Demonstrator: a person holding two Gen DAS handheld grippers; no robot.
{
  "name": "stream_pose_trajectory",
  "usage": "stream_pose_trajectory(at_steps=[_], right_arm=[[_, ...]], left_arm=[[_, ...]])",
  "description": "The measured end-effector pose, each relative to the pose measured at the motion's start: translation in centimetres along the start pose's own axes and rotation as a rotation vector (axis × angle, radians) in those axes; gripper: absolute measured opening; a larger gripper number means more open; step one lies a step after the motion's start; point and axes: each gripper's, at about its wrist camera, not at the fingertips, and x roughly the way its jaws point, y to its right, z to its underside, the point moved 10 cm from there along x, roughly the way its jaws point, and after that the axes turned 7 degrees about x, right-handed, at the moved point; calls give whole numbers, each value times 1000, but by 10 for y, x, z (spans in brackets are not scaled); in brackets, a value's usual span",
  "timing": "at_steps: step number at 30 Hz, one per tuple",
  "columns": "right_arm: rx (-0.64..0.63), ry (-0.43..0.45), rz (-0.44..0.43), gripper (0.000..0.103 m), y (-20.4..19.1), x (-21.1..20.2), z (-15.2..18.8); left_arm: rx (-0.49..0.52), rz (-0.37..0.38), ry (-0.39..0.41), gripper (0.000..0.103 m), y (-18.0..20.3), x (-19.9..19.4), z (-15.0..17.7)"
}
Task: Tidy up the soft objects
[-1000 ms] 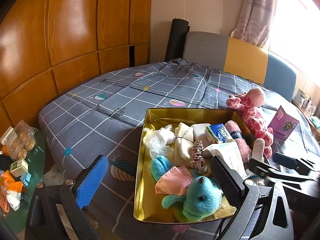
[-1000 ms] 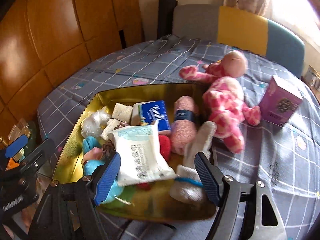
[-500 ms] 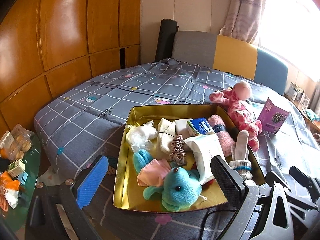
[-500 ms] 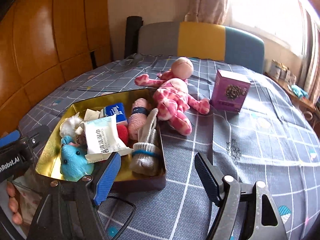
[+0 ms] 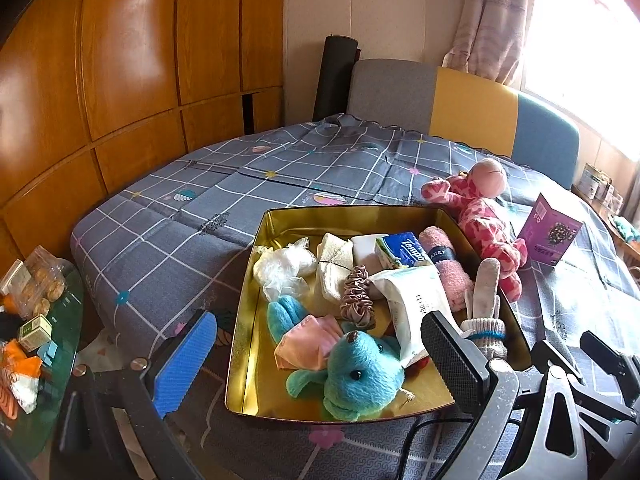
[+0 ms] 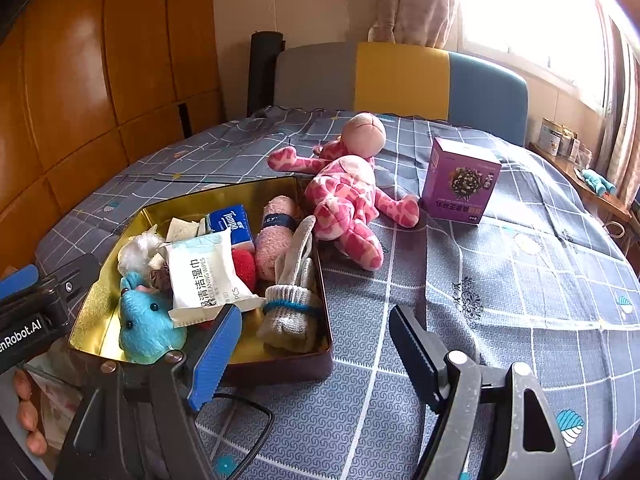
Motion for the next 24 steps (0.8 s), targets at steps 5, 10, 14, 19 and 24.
stream_pose_trajectory(at_steps=[5,10,14,19,24], right_arm=[[-2,1,-6,78,-1,0,0],[-1,2,-8,78,-2,0,0],[-3,3,-7,78,-2,-1,0],[-4,5,-6,78,-2,-1,-1],[-1,10,-6,78,-2,-2,-2]], left_arm=[[1,0,-3,103,0,1,1],[-2,-2,-3,103,-1,1,1],[-5,-3,-2,103,-2,1,1],[-3,-4,-2,103,-3,1,0],[-1,-4,-4,103,-3,1,1]])
